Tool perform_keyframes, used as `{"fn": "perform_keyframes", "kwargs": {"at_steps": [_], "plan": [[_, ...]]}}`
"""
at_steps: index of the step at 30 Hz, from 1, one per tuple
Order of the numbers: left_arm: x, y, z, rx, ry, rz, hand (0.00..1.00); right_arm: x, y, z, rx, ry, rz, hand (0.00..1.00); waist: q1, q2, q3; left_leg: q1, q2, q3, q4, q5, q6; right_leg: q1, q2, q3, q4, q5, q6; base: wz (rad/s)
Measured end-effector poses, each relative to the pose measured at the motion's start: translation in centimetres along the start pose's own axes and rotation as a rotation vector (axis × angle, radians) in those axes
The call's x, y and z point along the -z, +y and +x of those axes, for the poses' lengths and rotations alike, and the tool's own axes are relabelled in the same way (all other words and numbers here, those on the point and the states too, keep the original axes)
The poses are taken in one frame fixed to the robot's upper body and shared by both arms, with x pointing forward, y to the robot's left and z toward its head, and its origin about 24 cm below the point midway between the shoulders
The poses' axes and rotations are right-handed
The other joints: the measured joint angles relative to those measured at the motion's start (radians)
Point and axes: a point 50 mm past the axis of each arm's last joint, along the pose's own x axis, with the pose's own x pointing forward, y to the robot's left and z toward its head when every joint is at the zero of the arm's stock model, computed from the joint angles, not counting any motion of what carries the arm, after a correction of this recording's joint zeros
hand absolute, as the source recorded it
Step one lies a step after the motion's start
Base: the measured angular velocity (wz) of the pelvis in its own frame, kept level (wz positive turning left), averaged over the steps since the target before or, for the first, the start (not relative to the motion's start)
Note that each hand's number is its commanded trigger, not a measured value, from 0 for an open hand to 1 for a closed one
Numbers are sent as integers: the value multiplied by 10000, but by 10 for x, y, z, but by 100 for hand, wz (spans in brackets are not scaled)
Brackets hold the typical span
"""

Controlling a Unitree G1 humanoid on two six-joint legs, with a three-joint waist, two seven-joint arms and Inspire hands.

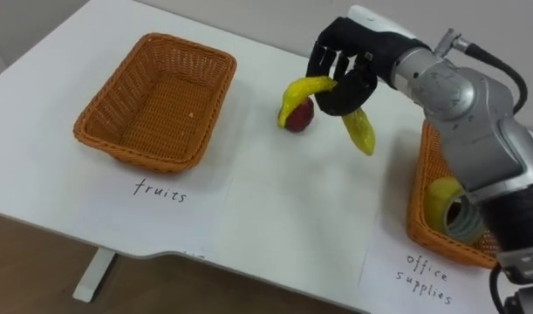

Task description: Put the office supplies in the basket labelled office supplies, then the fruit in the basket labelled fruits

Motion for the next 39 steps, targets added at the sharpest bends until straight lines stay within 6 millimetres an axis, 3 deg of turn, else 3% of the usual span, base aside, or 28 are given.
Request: {"fn": "perform_keyframes", "kwargs": {"at_steps": [5,8,12,19,26,33,39], "plan": [[6,1,-1,-58,123,-18,0,-9,-2,-2,-21,-362,-11,100,80,-84,-48,95,5,1,-115,28,-10,56,-1,18,3,-3,3,0],[13,3,-2,-103,263,-19,0,-21,-4,-5,51,-844,-230,100,132,-95,-22,98,1,-28,-126,28,-8,95,3,11,1,-3,4,1],[6,1,-2,-26,-22,27,0,-22,-2,-4,-9,-729,-604,100,399,-271,91,62,1,-71,-126,33,-18,75,-4,-10,0,-6,7,2],[8,-1,-2,-6,-6,-192,0,-29,1,-3,-143,-936,-545,100,852,-321,105,61,-10,-111,-156,37,-11,43,-3,-46,10,-8,9,0],[8,-1,-2,155,-51,-191,0,-41,17,7,-413,-1239,351,100,1146,-442,154,-8,-31,-238,-168,34,-16,85,11,-312,-67,-9,13,6],[8,-2,-2,125,-69,-259,0,-49,32,12,-904,-1352,-47,100,1636,-603,125,56,-64,-392,-255,37,-12,165,35,-322,-161,-26,40,6],[9,-2,-2,118,-36,-279,0,-56,32,16,-983,-1465,-372,100,1781,-639,113,82,-89,-465,-216,45,1,200,9,-428,-165,-56,88,5]]}}
